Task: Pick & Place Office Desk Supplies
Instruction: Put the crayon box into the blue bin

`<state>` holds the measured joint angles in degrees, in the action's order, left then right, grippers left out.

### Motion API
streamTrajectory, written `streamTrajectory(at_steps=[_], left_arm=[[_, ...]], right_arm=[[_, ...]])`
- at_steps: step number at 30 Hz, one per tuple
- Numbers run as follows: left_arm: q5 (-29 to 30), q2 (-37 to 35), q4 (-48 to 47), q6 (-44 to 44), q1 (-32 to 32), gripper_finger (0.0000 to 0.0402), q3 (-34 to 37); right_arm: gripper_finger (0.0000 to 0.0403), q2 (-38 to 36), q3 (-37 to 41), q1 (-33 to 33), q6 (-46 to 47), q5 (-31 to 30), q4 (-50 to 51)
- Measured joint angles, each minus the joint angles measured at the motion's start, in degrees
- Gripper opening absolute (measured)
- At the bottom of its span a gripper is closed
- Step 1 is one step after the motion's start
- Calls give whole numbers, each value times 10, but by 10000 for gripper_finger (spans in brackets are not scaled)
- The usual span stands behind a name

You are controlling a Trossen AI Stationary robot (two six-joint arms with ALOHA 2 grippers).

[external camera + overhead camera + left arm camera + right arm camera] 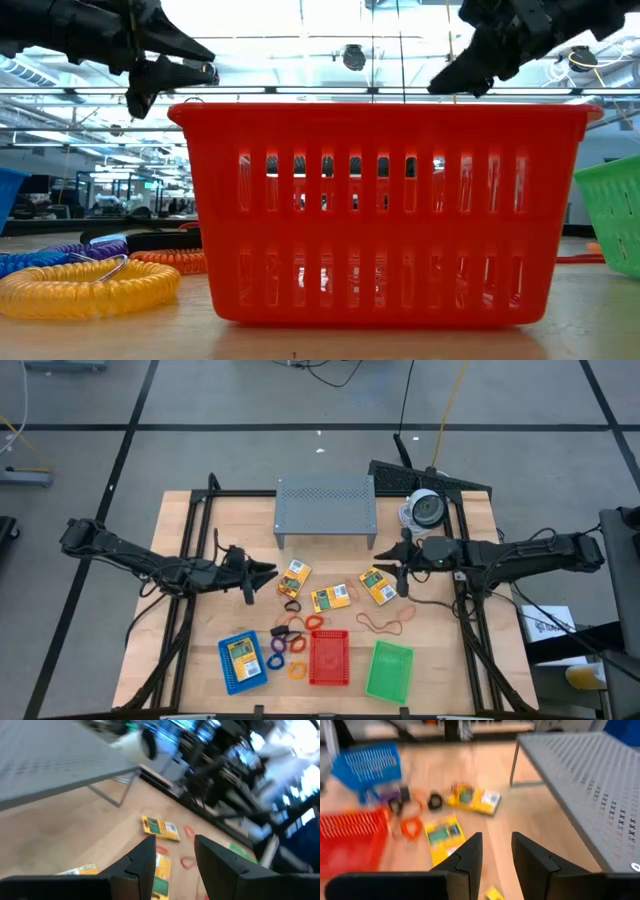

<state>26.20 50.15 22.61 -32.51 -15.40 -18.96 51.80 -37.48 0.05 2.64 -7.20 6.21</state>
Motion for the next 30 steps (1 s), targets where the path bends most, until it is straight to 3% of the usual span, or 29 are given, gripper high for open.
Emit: streamTrajectory(at_steps=[6,10,20,26,30], left_arm=[[-21,0,-1,122,0,143,0],[-22,0,-1,168,0,143,0],[-27,1,0,194,0,143,0],[-27,2,0,191,0,143,0],[-27,2,0,191,0,143,0]], right_arm=[[93,98,-82,0,-96,45,96],[93,174,-145,0,-151,44,170],[93,301,-264,-31,-255,47,283],[93,338,-290,-83,-268,130,322],[93,355,-294,-103,-283,133,342]])
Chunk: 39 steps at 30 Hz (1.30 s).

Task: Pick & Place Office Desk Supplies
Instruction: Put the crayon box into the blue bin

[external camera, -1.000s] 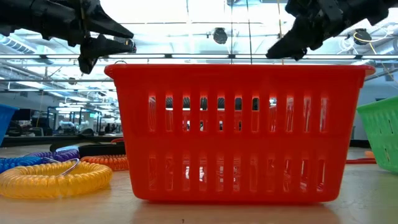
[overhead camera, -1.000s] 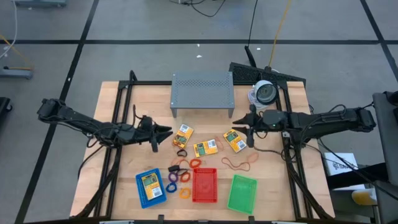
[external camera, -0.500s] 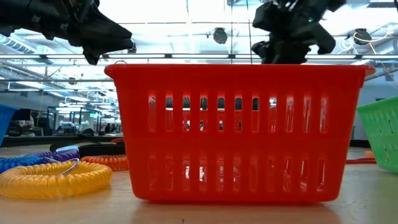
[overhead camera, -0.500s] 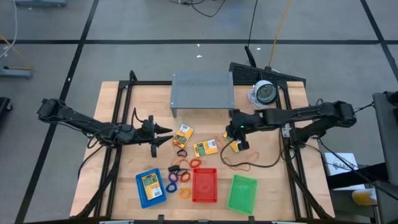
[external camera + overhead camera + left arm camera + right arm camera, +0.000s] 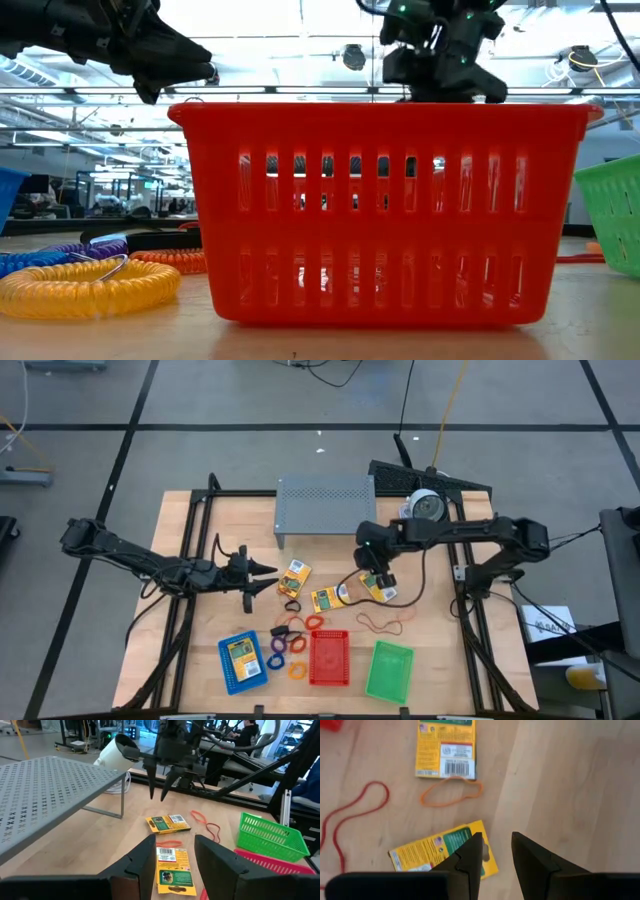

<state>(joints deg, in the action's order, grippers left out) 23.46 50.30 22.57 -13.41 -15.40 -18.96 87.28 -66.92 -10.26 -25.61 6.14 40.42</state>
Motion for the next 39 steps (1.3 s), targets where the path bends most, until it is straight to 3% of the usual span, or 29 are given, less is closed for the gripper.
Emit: streamTrajectory(at_steps=[15,18,25,39], left_arm=[[0,0,0,-6,0,143,0],[-6,0,0,-8,0,143,0],[-10,0,0,-9,-1,143,0],[-12,0,-1,-9,-1,143,0]], right_arm=[[93,118,0,-6,-41,0,-37],[93,122,0,-7,-41,-11,-52],[93,116,0,-6,-30,-106,-84],[93,116,0,14,-6,-104,-73]])
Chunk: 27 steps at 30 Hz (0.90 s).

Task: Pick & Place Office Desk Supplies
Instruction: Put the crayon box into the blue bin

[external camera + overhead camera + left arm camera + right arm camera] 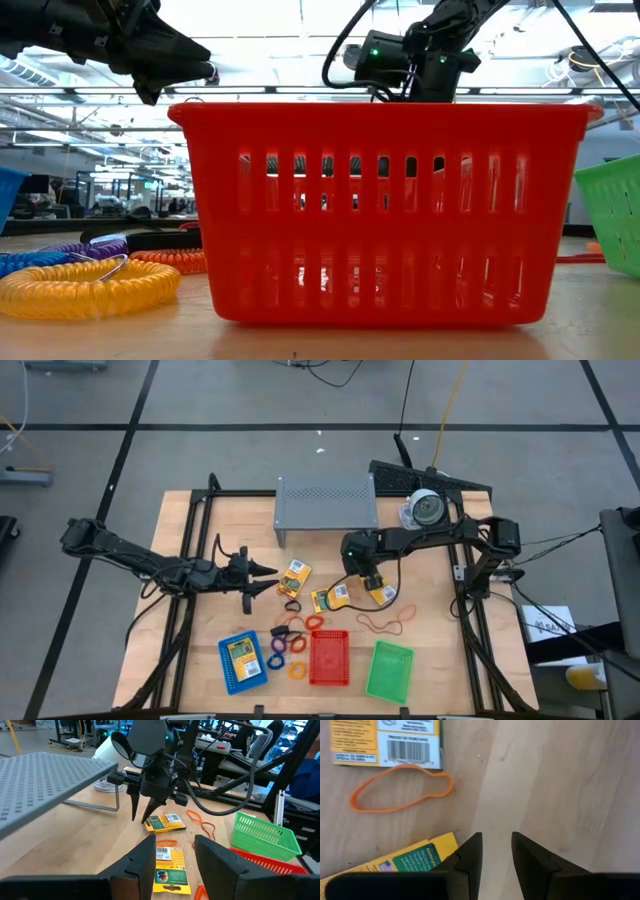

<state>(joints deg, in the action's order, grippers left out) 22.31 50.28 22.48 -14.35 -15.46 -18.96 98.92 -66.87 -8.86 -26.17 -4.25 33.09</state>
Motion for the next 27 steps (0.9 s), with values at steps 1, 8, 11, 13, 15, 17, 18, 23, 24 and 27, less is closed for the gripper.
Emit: streamTrajectory(at_steps=[1,8,11,13,15,17,18,23,24,27], left_arm=[[0,0,0,0,0,143,0],[0,0,0,0,0,143,0],[0,0,0,-1,0,143,0],[0,0,0,-7,0,143,0],[0,0,0,-8,0,143,0],[-6,0,0,-10,0,143,0],[-8,0,0,-11,0,143,0],[-8,0,0,-14,0,143,0],[-8,0,0,-14,0,143,0],[-8,0,0,-18,0,143,0]], right_arm=[[93,0,0,2,0,0,0],[93,0,0,22,28,-1,2],[93,0,0,32,30,-2,1],[93,0,0,39,34,-2,2],[93,0,0,46,42,-1,2],[93,0,0,53,47,-1,2],[93,0,0,56,49,-2,2],[93,0,0,68,67,-2,3],[93,0,0,69,69,-2,5],[93,0,0,69,75,-2,21]])
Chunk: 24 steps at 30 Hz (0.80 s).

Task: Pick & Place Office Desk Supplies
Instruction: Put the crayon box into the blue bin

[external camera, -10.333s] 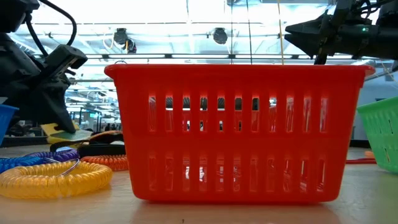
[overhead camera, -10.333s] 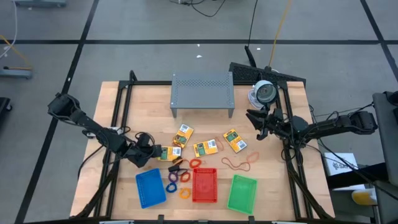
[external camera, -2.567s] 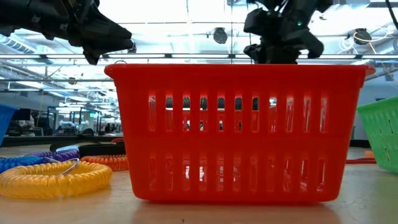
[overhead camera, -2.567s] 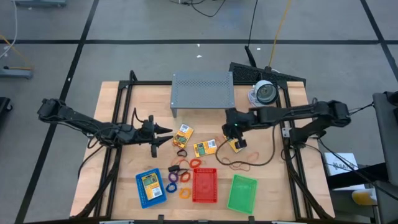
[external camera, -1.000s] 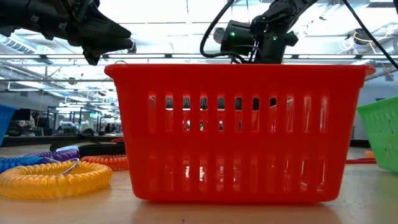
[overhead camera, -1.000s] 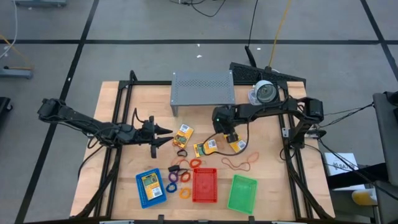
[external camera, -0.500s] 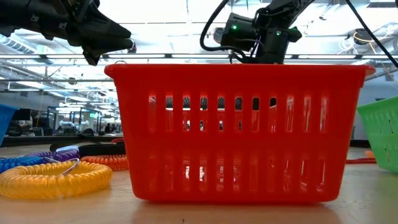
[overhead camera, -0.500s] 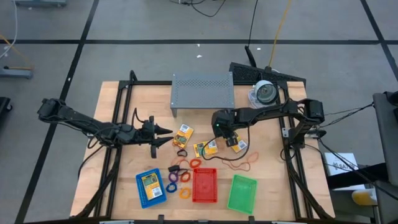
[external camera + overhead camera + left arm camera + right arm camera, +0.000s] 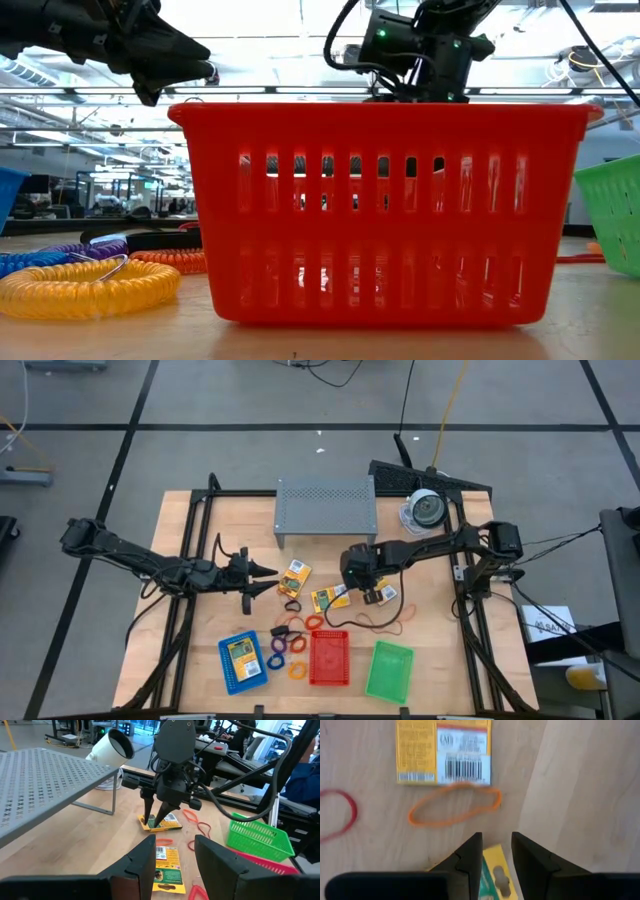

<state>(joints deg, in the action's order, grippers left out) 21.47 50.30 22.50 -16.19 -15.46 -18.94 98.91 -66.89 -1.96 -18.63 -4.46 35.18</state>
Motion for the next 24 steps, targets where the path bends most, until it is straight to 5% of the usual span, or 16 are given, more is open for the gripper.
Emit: streamTrajectory(at_steps=[8,24], left_arm=[[-11,0,0,-6,0,143,0],[-37,0,-18,-44,0,143,0]], right_arm=[[93,0,0,0,47,0,83],[93,0,5,11,75,2,91]])
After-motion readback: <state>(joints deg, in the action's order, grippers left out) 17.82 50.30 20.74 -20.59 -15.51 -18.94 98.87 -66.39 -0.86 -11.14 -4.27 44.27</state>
